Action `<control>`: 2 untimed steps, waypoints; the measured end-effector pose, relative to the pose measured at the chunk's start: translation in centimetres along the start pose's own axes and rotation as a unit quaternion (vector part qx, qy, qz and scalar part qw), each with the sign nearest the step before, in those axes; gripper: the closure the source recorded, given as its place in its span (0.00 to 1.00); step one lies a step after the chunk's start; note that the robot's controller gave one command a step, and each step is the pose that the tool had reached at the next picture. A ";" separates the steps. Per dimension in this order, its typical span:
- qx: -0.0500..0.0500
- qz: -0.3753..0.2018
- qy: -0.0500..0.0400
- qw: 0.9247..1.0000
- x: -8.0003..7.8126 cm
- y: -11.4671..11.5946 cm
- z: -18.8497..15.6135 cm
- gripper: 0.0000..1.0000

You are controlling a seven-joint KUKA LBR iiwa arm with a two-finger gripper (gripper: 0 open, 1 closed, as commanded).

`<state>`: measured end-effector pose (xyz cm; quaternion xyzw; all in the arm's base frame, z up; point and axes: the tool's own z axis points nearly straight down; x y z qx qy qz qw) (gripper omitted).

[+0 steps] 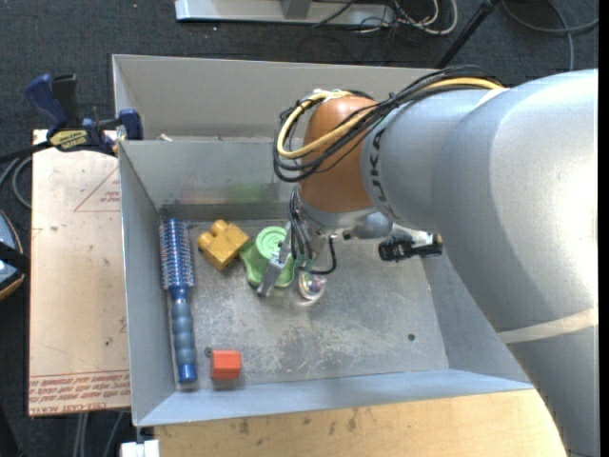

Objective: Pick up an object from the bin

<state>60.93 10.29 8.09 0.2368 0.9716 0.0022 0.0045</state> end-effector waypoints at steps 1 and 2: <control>0.000 -0.001 0.000 1.000 -0.2 0.2 -9.9 1.00; 0.002 -0.003 0.003 1.000 -0.2 0.3 -10.2 1.00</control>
Offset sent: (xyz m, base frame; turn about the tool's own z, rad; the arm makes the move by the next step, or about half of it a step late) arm 0.0000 0.0000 0.0945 -0.0001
